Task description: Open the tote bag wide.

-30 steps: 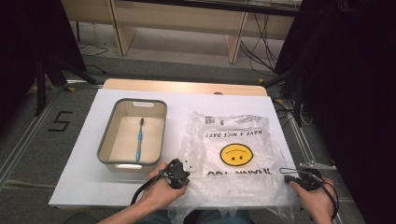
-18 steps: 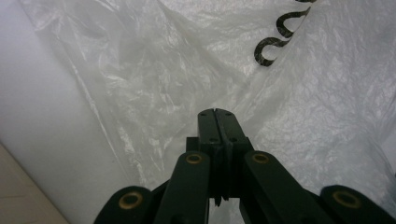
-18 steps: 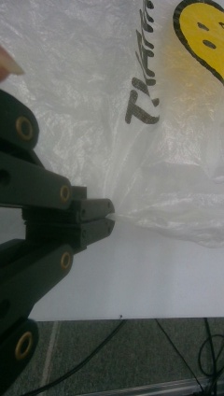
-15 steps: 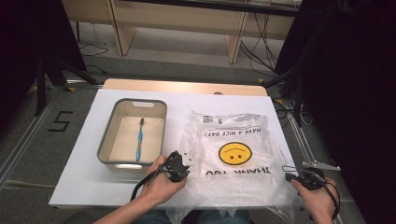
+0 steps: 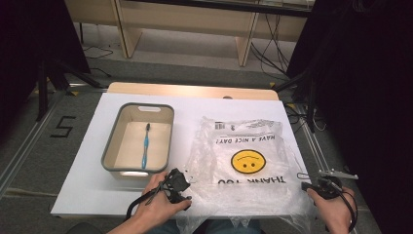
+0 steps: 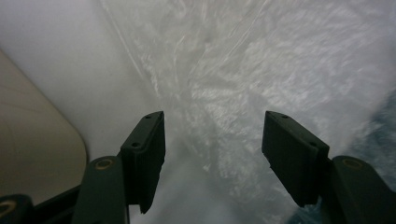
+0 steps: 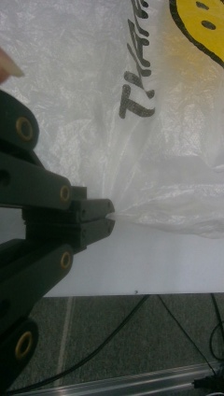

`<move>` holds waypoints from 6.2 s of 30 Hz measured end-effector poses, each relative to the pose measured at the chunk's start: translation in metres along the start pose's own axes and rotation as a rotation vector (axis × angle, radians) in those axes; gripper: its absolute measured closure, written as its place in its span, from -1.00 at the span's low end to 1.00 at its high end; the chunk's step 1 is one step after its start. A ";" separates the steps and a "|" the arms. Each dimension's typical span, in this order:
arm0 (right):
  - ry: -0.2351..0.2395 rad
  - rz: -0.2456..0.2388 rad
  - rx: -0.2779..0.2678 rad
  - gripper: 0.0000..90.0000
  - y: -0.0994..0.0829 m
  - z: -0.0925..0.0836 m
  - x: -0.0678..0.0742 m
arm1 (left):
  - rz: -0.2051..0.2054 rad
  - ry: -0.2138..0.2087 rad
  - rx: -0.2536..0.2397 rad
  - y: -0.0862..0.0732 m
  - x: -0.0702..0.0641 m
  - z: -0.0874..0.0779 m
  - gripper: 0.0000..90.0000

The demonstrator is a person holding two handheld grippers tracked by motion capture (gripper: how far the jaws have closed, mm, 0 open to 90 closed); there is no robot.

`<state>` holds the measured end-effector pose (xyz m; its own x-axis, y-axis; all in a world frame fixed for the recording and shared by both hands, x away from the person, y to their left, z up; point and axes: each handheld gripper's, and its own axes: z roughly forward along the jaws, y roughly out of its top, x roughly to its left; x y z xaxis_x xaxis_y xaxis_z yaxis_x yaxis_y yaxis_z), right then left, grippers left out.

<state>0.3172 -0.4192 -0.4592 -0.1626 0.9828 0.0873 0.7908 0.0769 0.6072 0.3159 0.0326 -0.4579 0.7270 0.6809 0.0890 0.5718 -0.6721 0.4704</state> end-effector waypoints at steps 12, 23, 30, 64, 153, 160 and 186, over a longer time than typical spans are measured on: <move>0.003 -0.003 0.004 1.00 0.000 0.000 0.000 | -0.074 -0.080 0.072 0.003 0.006 0.013 0.08; 0.022 -0.014 0.003 1.00 0.001 0.001 0.003 | 0.003 -0.063 0.061 0.007 0.003 0.014 0.74; 0.023 -0.018 0.000 1.00 0.001 0.001 0.005 | 0.030 -0.073 0.039 0.007 0.002 0.014 0.99; 0.060 0.017 -0.116 1.00 0.011 0.000 0.024 | -0.094 0.169 -0.155 0.102 0.078 0.021 0.99; 0.350 -0.540 -0.180 -0.29 0.051 0.050 0.168 | 0.169 -0.089 -0.350 0.037 -0.006 0.011 0.24; 0.298 -0.594 -0.124 -0.07 0.054 0.063 0.178 | 0.174 -0.077 -0.345 0.038 -0.006 0.015 0.28; 0.261 -0.548 -0.165 1.00 0.068 0.043 0.183 | 0.182 0.008 -0.327 0.057 -0.010 0.053 0.94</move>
<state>0.3665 -0.2266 -0.4365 -0.6734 0.7333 -0.0939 0.4541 0.5106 0.7301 0.3617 -0.0278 -0.4780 0.8020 0.5616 0.2036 0.2806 -0.6550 0.7016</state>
